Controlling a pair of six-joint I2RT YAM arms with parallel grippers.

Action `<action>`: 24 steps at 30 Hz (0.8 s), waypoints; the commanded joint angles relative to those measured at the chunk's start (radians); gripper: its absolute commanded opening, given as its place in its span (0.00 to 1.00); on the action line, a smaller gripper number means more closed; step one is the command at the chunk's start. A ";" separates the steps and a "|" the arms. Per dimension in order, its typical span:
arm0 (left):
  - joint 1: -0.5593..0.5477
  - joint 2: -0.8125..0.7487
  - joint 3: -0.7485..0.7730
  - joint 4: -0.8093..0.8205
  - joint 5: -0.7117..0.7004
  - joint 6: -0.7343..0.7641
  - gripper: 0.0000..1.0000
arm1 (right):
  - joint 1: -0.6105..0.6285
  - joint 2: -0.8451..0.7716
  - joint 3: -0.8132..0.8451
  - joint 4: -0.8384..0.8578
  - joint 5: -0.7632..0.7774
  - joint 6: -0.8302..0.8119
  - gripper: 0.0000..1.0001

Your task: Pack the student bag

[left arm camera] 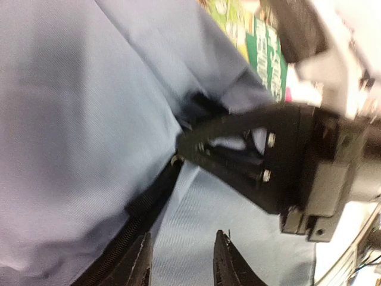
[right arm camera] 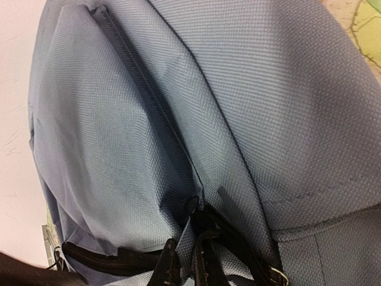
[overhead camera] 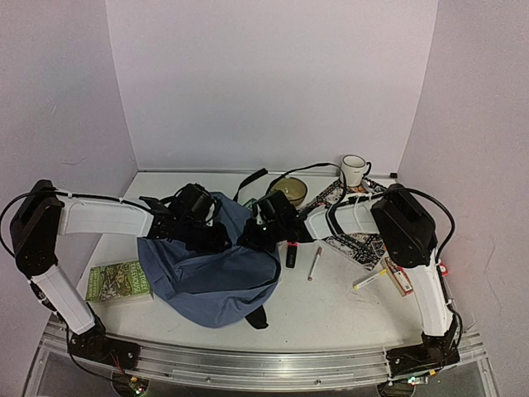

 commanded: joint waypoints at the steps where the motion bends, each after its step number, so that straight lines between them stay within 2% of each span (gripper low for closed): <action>1: 0.050 -0.044 0.025 0.031 0.032 -0.047 0.38 | 0.010 -0.054 -0.048 0.085 -0.058 -0.018 0.00; 9: 0.084 0.014 0.032 0.016 0.054 -0.093 0.37 | 0.010 -0.116 -0.140 0.243 -0.057 -0.029 0.00; 15: 0.080 0.028 0.014 0.015 0.095 -0.109 0.33 | 0.010 -0.132 -0.146 0.318 -0.061 -0.019 0.00; 24: 0.021 0.009 -0.044 0.016 0.005 -0.129 0.33 | 0.009 -0.155 -0.135 0.428 -0.086 0.005 0.00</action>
